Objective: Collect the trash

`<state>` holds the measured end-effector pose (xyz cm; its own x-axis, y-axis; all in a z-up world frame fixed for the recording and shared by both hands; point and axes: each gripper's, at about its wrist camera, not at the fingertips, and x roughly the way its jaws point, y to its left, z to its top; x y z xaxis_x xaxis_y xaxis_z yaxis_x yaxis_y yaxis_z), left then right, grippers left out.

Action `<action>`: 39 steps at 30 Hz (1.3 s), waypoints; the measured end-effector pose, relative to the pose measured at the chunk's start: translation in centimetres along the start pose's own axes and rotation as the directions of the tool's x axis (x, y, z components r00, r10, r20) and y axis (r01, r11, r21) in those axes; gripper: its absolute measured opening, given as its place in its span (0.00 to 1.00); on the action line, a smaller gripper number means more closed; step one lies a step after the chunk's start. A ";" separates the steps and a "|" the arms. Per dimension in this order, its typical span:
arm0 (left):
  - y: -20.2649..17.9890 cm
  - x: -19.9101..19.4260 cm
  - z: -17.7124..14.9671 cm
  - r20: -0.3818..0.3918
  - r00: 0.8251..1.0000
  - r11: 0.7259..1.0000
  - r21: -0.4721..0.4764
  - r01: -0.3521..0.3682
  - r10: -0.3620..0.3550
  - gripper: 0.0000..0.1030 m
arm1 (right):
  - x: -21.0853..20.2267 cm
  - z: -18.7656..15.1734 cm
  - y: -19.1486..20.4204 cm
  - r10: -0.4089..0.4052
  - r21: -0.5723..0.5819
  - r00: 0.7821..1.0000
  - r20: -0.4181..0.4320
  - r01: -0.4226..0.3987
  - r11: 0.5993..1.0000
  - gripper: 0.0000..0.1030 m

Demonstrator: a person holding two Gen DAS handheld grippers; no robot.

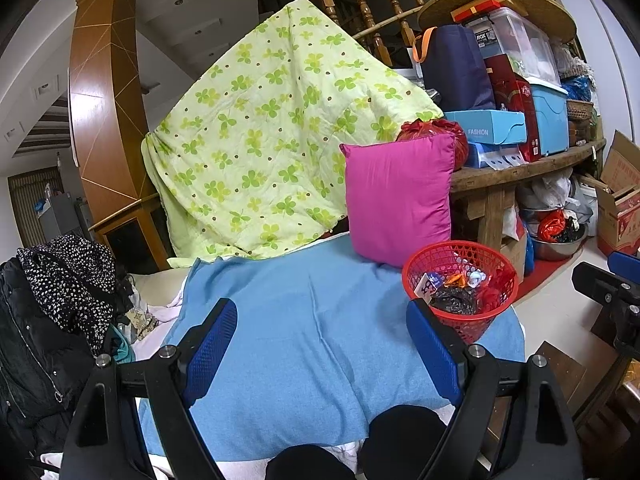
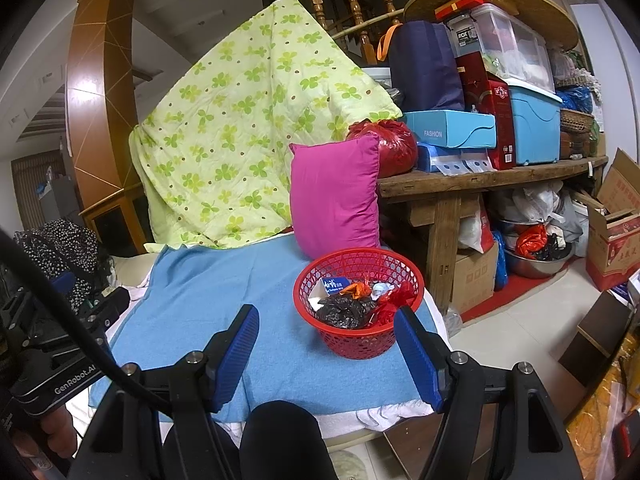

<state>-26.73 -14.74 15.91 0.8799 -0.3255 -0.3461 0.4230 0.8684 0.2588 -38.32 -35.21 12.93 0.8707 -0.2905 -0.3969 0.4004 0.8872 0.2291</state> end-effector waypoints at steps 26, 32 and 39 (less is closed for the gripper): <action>0.2 0.5 -0.6 -0.015 1.000 1.000 -0.003 0.000 0.000 0.84 | 0.1 0.0 0.3 -0.003 -0.004 1.000 0.002 0.003 1.000 0.71; 0.2 0.5 -0.7 -0.018 1.000 1.000 -0.004 0.003 -0.003 0.84 | 0.1 0.0 0.3 -0.003 -0.004 1.000 0.004 0.003 1.000 0.71; 0.1 0.7 -0.9 -0.027 1.000 1.000 0.000 0.006 -0.006 0.84 | 0.1 0.0 0.3 -0.003 0.001 1.000 0.002 0.003 1.000 0.71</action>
<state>-26.27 -14.51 14.85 0.8713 -0.3206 -0.3715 0.4282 0.8666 0.2564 -38.11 -34.95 13.02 0.8699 -0.2938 -0.3962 0.4033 0.8861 0.2283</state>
